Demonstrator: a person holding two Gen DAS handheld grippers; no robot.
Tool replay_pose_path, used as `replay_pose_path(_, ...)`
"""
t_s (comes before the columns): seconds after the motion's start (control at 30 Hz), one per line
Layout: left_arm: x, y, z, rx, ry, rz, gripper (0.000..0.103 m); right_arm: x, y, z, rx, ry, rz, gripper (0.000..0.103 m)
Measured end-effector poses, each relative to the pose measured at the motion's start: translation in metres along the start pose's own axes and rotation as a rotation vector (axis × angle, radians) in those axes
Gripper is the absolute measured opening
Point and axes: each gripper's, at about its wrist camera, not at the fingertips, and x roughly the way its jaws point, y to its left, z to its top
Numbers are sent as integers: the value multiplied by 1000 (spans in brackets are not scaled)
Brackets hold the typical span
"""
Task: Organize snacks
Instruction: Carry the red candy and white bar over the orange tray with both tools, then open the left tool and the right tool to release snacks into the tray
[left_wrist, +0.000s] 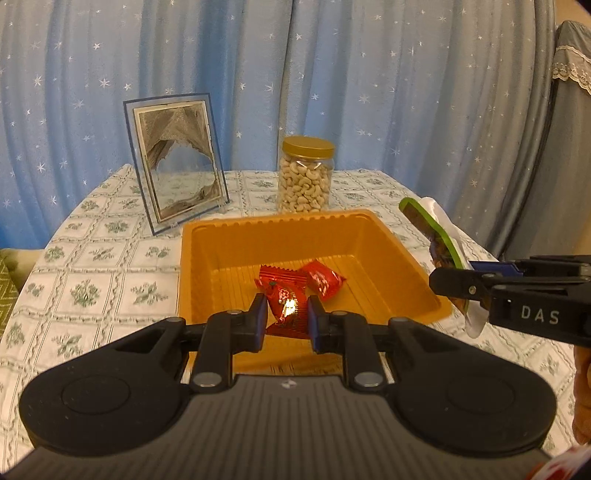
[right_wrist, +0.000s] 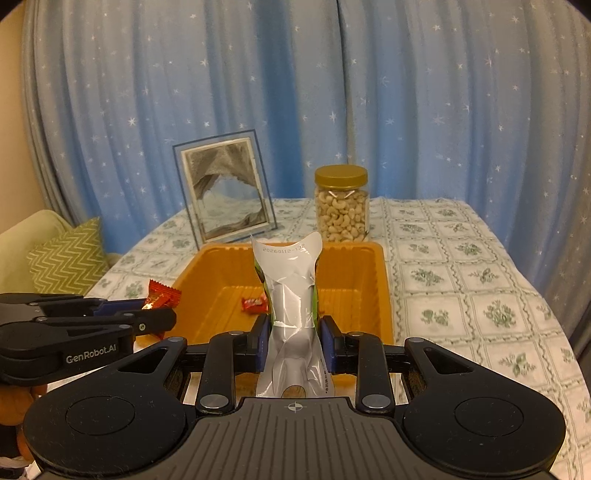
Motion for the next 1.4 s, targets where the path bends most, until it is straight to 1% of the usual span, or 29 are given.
replay_pose_path(0.23,25,7,15,2,2,4,20,31,-9,23,39,-10,-13,30)
replay_pose_path(0.5,53,23,22,-12,29,26,20,63,-19,37,65,-4,-37,30)
replay_pose_path(0.7,71,36,21,-24,58,47,20,83,-27,38,72,34,-61,30)
replay_pose_path(1.03,87,40,21,-27,73,40,21,101,-36,32,89,96,-94,30)
replay_pose_path(1.07,88,41,20,-26,72,43,22,101,-37,32,91,99,-94,30)
replay_pose_path(1.1,89,41,20,-25,74,51,32,102,-37,32,94,100,-94,30)
replay_pose_path(1.13,89,42,19,-25,74,55,34,102,-37,32,97,102,-94,30)
replay_pose_path(1.4,83,50,20,-42,57,78,34,104,-38,32,110,109,-93,30)
